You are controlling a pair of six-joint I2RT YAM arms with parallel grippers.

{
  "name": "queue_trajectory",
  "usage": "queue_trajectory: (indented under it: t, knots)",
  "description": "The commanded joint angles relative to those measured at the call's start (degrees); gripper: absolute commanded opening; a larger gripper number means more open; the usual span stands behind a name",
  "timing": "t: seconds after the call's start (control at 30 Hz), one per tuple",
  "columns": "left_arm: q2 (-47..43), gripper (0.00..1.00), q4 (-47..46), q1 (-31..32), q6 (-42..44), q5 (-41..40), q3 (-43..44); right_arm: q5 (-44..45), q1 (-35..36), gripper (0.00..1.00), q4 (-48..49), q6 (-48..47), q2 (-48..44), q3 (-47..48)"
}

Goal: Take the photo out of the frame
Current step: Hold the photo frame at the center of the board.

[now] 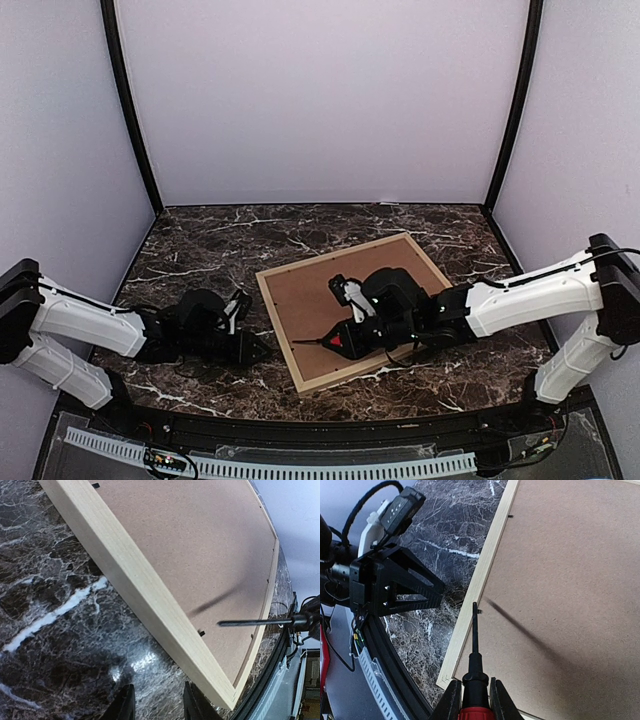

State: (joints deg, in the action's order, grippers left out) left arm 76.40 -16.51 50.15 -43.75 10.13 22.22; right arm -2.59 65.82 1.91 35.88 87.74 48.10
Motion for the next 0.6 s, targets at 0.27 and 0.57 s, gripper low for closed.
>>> queue_trajectory:
  t: [0.27,0.57]
  knots:
    - [1.83,0.34,-2.08,0.30,0.57,2.74,3.66,2.41,1.65,0.00,-1.70,-1.81,2.15,3.03]
    - [4.38,0.32,-2.87,0.29,0.58,3.29,4.80,4.32,1.67,0.00,-1.67,-1.26,-0.22,1.21]
